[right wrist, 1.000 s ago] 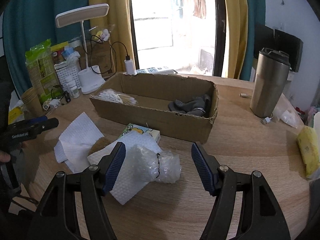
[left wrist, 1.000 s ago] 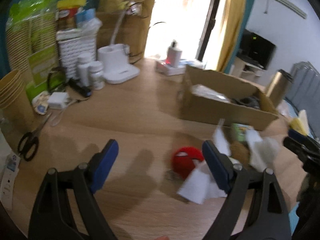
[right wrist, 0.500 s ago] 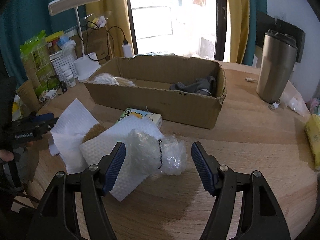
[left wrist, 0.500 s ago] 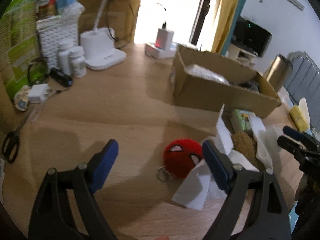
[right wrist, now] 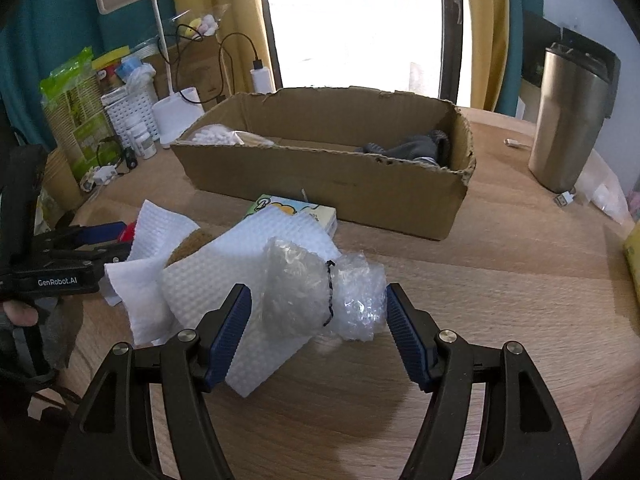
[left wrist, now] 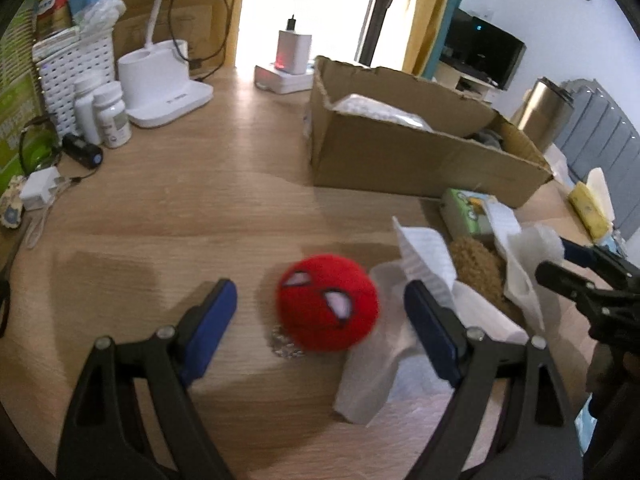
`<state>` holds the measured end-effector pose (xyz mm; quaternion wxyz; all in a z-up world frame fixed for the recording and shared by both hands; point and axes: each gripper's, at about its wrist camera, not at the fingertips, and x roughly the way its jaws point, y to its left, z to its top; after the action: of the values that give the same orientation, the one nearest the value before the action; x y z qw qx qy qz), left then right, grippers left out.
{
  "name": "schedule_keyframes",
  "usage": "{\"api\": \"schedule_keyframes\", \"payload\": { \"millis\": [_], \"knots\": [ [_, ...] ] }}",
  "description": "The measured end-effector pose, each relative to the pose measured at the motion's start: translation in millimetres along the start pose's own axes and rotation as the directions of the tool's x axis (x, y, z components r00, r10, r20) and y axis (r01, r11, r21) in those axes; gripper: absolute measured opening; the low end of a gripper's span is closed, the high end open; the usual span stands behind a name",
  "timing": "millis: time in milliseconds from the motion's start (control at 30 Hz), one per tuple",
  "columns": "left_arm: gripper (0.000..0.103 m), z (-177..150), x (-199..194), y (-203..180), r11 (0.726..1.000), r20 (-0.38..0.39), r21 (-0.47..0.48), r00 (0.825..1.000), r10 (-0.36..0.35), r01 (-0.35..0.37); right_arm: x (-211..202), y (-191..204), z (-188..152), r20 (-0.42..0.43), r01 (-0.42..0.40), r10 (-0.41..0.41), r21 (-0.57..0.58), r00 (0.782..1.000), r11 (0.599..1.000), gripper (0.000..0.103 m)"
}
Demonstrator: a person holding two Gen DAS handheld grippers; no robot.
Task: Organize soft objects
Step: 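Grasp the bubble-wrap bundle with the right tool while the left tool grasps the red plush ball, then lower the bubble wrap into the box with the right tool while the left tool drops the plush ball in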
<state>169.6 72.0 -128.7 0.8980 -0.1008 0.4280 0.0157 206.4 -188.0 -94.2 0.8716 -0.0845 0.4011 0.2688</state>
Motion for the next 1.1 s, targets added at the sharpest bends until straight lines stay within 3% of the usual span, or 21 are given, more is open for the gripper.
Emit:
{"api": "schedule_keyframes", "payload": {
  "millis": [67,100,167,233,300,633,1100],
  "knots": [
    [0.081,0.5,1.0,-1.3,1.000,0.000,0.004,1.000,-0.019,0.019,0.8,-0.2,-0.2,-0.003,-0.002,0.002,0.003,1.000,1.000,0.071],
    [0.072,1.0,1.7,-2.5,1.000,0.000,0.008,1.000,-0.022,0.022,1.0,-0.5,-0.5,-0.005,-0.004,0.004,0.004,1.000,1.000,0.067],
    [0.067,1.9,3.5,-4.2,1.000,-0.009,0.015,1.000,-0.027,0.027,1.3,-0.4,-1.1,-0.010,-0.009,0.009,0.001,1.000,1.000,0.065],
    [0.055,2.2,2.9,-5.6,0.999,-0.011,0.024,1.000,-0.022,0.022,-0.1,-0.2,-2.3,-0.006,-0.013,0.013,0.001,1.000,1.000,0.064],
    [0.050,2.0,2.1,-6.0,0.999,-0.012,0.023,0.999,-0.032,0.033,-1.9,-1.2,-2.4,0.003,-0.015,0.015,0.004,1.000,1.000,0.063],
    [0.048,2.9,-15.8,-5.7,0.999,0.029,0.024,0.999,-0.046,0.045,-16.1,-2.5,2.5,0.052,-0.016,0.016,0.004,0.999,1.000,0.062],
    [0.048,26.2,-59.0,-1.6,0.999,0.168,-0.005,0.985,-0.037,0.038,-35.6,-5.9,21.6,0.127,-0.015,0.017,-0.010,0.992,1.000,0.062]
  ]
}}
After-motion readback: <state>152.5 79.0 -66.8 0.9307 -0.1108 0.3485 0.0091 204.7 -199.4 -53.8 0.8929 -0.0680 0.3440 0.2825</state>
